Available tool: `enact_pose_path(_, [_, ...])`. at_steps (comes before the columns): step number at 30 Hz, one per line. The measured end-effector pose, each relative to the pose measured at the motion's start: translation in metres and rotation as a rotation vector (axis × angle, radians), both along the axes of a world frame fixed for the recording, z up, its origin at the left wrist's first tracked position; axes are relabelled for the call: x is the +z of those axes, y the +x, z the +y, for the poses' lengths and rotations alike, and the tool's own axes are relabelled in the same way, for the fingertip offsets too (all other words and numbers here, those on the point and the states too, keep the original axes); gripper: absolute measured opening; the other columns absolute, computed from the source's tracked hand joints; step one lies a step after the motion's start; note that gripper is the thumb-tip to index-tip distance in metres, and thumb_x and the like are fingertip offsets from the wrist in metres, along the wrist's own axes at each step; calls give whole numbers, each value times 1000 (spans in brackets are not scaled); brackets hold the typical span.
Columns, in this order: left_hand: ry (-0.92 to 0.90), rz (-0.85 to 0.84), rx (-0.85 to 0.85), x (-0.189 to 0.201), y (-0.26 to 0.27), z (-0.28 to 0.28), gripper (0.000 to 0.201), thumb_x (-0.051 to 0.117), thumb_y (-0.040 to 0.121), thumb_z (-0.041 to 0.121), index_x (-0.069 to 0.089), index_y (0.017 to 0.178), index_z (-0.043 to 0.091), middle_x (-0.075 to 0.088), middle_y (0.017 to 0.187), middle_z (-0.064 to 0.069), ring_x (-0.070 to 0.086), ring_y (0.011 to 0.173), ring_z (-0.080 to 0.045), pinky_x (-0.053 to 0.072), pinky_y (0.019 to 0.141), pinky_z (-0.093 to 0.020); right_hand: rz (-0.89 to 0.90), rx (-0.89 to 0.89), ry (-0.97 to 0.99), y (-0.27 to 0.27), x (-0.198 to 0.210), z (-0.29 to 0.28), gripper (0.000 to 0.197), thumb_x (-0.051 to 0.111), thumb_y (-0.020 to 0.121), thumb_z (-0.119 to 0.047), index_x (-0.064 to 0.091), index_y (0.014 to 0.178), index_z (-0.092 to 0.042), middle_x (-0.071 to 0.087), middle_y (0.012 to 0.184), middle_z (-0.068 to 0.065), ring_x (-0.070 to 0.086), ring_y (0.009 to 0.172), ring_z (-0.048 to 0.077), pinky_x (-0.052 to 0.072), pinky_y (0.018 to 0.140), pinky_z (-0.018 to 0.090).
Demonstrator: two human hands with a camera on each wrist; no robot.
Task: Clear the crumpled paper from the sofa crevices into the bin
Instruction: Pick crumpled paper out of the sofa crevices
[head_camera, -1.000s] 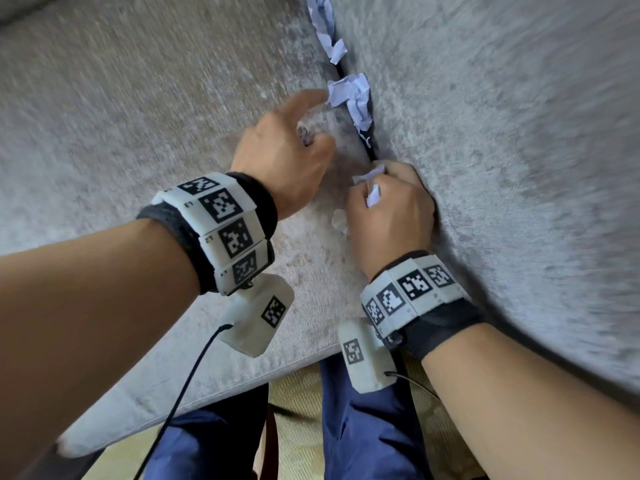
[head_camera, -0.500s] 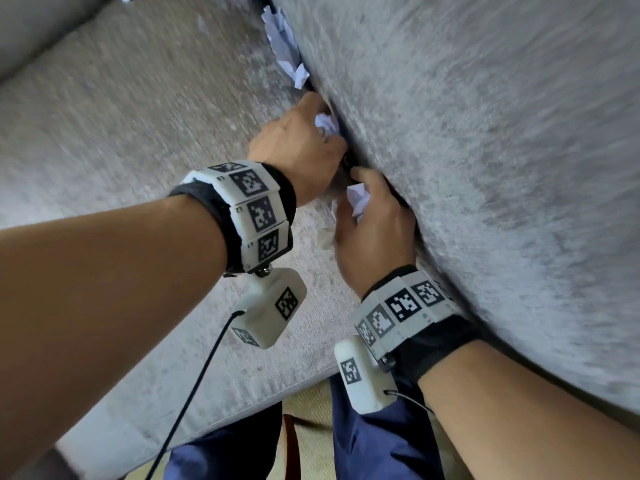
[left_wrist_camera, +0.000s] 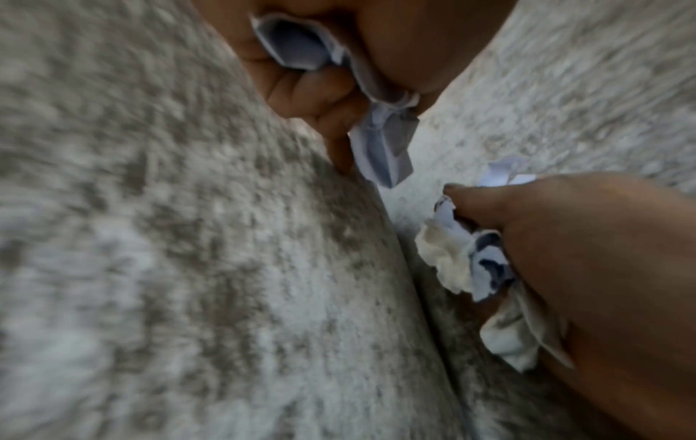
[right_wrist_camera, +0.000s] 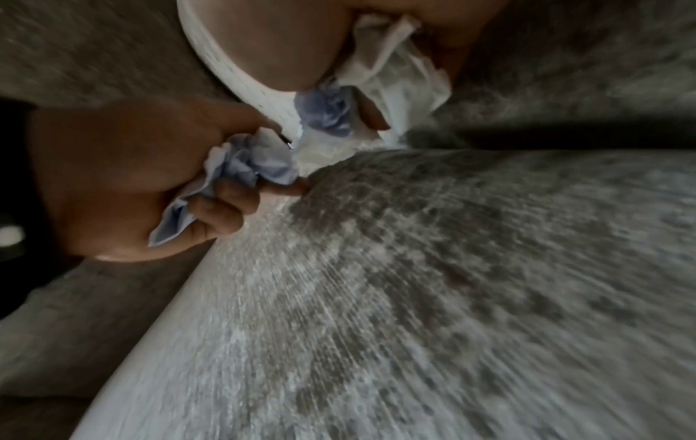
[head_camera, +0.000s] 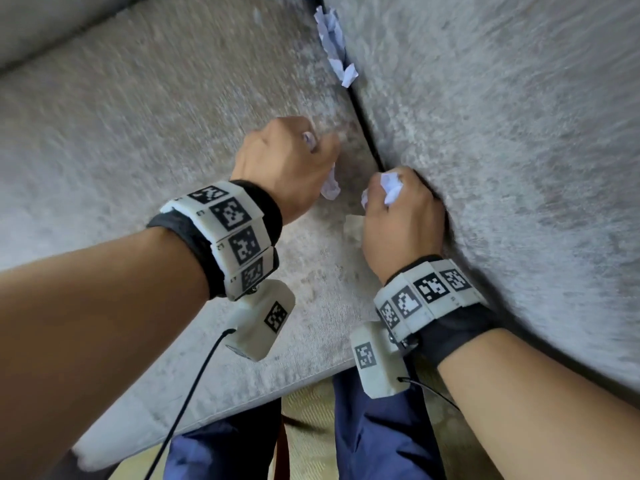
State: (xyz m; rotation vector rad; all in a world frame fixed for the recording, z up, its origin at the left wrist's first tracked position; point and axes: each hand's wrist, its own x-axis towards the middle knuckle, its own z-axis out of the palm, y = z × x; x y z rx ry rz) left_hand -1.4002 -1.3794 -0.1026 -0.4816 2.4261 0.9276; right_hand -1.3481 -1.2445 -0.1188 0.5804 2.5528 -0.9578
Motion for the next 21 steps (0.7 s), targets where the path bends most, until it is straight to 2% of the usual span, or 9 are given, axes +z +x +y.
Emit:
enact_pose_path(4, [35,29,6,11,15,-37,25,55,89,34,62,72,17,68,69,1,65,72,-25,52,61,-32,37,54,106,-19,3,-17,27,45,93,-24,65,80,-10,69,75,5,58,67,26,33,57,25])
enact_pose_path(7, [78,2,41,17,25,-65,18,56,85,29,55,68,23,70,70,-2,67,72,-26,53,61,-34,79,47,166,-35,6,-30,36,45,94,-26,52,64,-8,56,57,2,45,52,22,27,53,28])
enact_pose_path(8, [86,-2,61,20,28,-77,15,58,84,28,53,70,25,69,71,-1,66,70,-24,48,57,-30,80,33,180,-39,8,-38,43,45,95,-31,44,58,-10,49,52,0,40,47,17,24,51,29])
enact_pose_path(10, [90,-15,89,27,33,-94,11,60,83,26,51,77,28,68,75,1,64,67,-20,41,53,-27,60,-11,209,-45,13,-48,53,45,96,-43,36,54,-13,42,50,-2,40,48,18,22,52,28])
enact_pose_path(13, [132,-37,102,39,39,-120,12,58,84,24,56,95,31,70,71,3,68,67,-15,51,62,-29,37,-90,225,-49,18,-62,57,45,93,-54,38,52,-15,51,57,1,46,63,27,29,60,27])
enact_pose_path(16, [153,-29,108,43,42,-138,26,56,85,25,57,109,33,71,60,3,71,71,-12,58,75,-33,117,-168,251,-55,19,-74,51,44,92,-54,49,60,-14,55,62,3,53,68,31,30,59,27])
enact_pose_path(18, [172,-41,122,39,42,-143,25,56,85,25,59,108,33,71,57,4,71,66,-7,58,72,-30,211,-170,292,-60,17,-80,36,46,92,-48,53,68,-24,61,74,-1,60,80,30,29,60,26])
enact_pose_path(20, [168,-56,117,36,40,-140,21,56,85,25,62,103,33,71,57,5,68,62,-3,55,66,-26,256,-125,318,-68,11,-83,18,48,93,-41,63,96,-33,68,93,-3,62,94,26,35,65,27])
enact_pose_path(21, [162,-54,113,33,38,-139,20,56,85,25,64,102,33,71,58,4,66,62,-2,53,68,-26,256,-111,326,-73,8,-82,26,48,93,-40,61,115,-35,70,104,-2,63,99,25,40,71,30])
